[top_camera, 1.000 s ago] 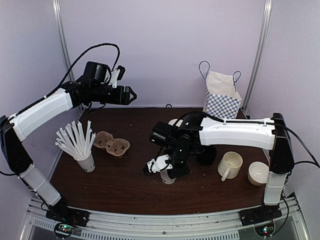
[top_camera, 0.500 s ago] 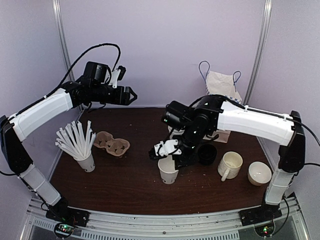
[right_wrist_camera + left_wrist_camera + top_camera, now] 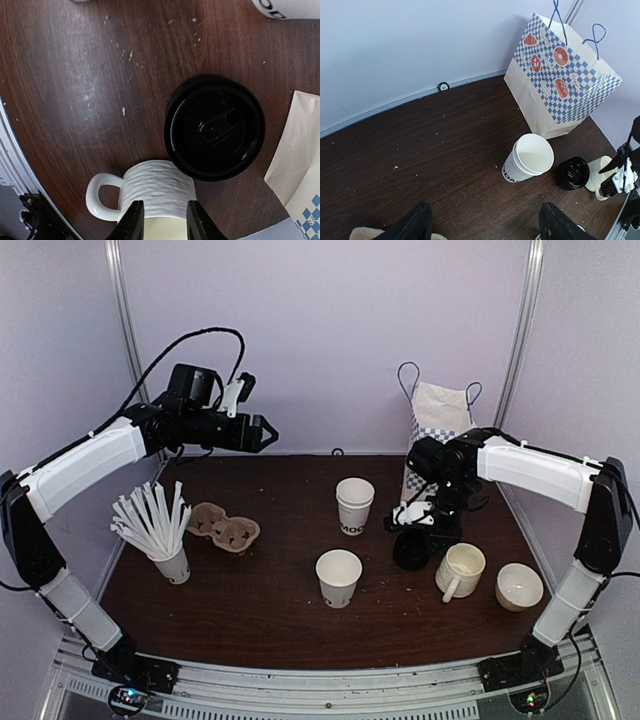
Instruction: Pack the takeout coffee
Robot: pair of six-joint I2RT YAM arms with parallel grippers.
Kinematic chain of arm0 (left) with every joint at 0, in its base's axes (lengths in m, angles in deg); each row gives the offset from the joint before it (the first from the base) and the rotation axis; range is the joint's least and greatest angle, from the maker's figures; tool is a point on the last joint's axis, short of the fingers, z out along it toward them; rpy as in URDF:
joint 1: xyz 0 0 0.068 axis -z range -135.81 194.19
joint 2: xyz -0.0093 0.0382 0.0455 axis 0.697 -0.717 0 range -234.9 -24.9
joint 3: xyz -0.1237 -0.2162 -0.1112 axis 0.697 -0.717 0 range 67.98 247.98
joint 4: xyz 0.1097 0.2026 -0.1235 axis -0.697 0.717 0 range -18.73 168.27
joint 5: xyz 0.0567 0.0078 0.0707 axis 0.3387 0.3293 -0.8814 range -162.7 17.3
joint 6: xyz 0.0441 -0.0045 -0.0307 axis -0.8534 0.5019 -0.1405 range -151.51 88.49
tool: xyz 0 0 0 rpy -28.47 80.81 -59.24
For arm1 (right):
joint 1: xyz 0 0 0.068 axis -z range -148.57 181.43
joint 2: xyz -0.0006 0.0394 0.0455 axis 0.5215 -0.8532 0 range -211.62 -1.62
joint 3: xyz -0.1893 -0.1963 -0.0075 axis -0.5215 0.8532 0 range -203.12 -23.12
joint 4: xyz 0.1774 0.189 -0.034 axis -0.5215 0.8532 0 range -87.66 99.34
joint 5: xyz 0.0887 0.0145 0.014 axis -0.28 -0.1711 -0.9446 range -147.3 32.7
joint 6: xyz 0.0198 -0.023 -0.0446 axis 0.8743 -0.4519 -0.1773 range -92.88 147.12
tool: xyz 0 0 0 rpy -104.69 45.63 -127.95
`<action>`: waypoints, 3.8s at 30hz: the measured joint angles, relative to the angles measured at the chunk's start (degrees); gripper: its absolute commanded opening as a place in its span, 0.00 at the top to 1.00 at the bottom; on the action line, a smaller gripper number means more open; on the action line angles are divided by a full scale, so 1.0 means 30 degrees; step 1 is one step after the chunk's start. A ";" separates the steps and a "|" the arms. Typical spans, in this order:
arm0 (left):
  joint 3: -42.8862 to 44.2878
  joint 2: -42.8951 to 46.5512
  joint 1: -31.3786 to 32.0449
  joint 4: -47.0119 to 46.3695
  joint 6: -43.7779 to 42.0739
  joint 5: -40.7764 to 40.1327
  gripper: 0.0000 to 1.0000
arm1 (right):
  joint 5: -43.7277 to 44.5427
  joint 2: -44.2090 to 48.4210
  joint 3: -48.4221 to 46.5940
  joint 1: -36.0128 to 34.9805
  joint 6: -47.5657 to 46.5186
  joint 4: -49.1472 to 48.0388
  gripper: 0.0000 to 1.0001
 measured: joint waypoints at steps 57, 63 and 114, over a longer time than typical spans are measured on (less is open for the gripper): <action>0.0342 -0.1508 0.0124 0.0488 0.0000 0.2266 0.21 | 0.4299 -0.2841 0.2149 -0.0911 -0.6040 -0.3082 0.87; 0.0350 -0.1508 0.0124 0.0488 0.0000 0.2266 0.21 | 0.4233 -0.2841 0.2055 -0.0918 -0.5741 -0.2827 0.89; -0.9675 0.1843 0.6659 -2.0400 -0.6470 0.3242 0.03 | -2.5594 -0.0248 -0.3453 0.1661 2.1128 -1.7537 0.90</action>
